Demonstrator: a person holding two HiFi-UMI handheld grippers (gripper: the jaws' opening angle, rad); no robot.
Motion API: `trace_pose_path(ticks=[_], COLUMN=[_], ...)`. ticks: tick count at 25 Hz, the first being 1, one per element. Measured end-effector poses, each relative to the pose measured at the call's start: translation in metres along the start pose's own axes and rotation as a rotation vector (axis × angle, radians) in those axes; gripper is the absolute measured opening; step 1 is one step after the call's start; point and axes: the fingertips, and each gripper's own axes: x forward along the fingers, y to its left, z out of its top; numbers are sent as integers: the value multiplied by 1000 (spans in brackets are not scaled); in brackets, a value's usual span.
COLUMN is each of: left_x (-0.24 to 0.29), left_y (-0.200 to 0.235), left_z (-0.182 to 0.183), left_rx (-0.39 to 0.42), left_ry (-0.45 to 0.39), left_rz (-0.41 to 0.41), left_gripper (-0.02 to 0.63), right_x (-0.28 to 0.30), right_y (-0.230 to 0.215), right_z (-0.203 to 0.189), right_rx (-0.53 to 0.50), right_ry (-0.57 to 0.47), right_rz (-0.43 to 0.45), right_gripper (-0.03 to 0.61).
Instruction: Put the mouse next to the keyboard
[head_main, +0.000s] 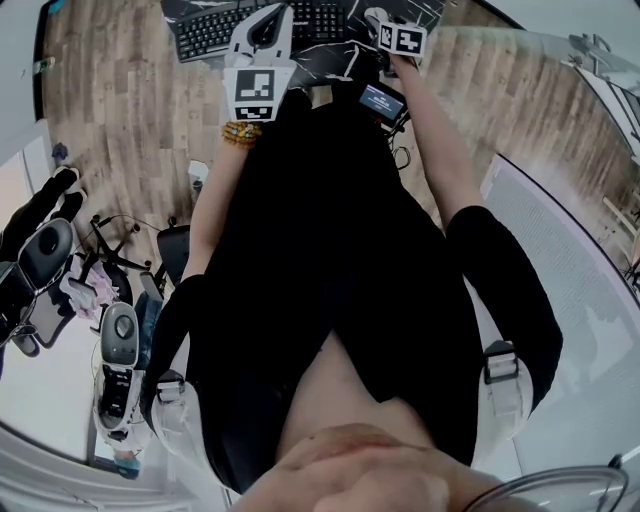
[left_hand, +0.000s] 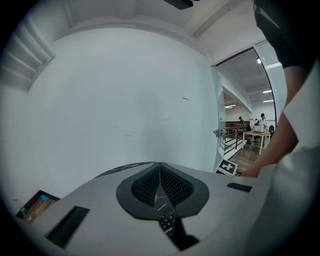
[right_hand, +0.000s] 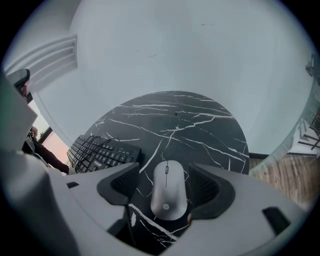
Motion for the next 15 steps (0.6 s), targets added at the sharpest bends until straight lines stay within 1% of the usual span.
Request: trace_pose_path(ticks=[6,11,15], left_x=[10,26,35], left_y=[-7,-16,-26], left_z=[12,37,55], left_rx=[25,57,76], left_ry=[-32,-81,-121], left_rz=[-37,-73,-98], left_gripper=[17,17,17], right_x=[-27,-63,-94], right_y=[11,22,34], right_z=[28,65,87], right_rx=[20,-2,-11], right_ry=[-118,-247,-350], right_rz=[13,8,21], right_gripper=[288,287,287])
